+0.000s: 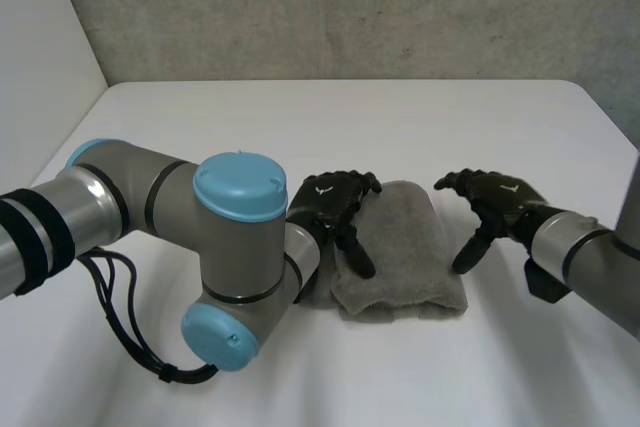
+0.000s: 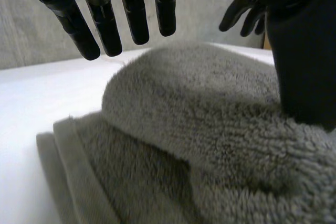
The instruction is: Fold the towel.
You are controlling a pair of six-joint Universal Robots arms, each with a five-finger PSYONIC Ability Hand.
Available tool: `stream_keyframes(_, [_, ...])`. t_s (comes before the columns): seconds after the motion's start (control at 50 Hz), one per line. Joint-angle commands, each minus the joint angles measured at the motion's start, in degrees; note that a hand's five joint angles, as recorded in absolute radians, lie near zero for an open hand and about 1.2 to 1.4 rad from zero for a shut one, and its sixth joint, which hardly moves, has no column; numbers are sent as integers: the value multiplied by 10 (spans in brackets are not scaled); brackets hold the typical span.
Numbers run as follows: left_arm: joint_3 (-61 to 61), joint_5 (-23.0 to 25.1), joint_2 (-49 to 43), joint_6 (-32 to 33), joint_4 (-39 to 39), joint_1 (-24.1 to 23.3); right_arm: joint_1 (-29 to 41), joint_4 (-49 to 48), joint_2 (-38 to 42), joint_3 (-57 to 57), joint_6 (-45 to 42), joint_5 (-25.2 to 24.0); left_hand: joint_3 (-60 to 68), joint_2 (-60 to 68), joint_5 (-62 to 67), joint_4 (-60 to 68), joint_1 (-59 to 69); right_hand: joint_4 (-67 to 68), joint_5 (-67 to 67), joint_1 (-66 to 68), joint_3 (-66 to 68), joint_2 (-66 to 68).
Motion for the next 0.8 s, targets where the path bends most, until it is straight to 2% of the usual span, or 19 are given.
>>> stream_keyframes(0.02, [-53, -1, 19, 6, -1, 28, 29, -4, 68, -44, 45, -35, 2, 2, 6, 0, -1, -43, -34, -31, -39, -38])
stream_keyframes(0.24, [-116, -1, 54, 61, 5, 87, 91, -6, 104, -91, 42, -32, 2, 2, 6, 0, -1, -43, -34, -31, -39, -38])
stream_keyframes(0.42, [-144, -1, 54, 64, 12, 89, 114, -9, 109, -105, 39, -22, 2, 2, 6, 0, -1, -43, -34, -31, -39, -38])
stream_keyframes(0.6, [-145, -5, 59, 64, 17, 90, 112, -7, 119, -105, -3, 14, 2, 2, 6, 0, -1, -43, -34, -31, -39, -38])
stream_keyframes(0.7, [-141, -7, 83, 63, 15, 90, 108, -5, 98, -104, -11, 15, 0, 0, 4, -1, -2, -43, -34, -31, -39, -38])
stream_keyframes(0.8, [-138, -6, 151, 60, 10, 94, 107, -5, 4, -98, -12, 20, -12, -11, -8, -13, -14, -43, -34, -31, -39, -38])
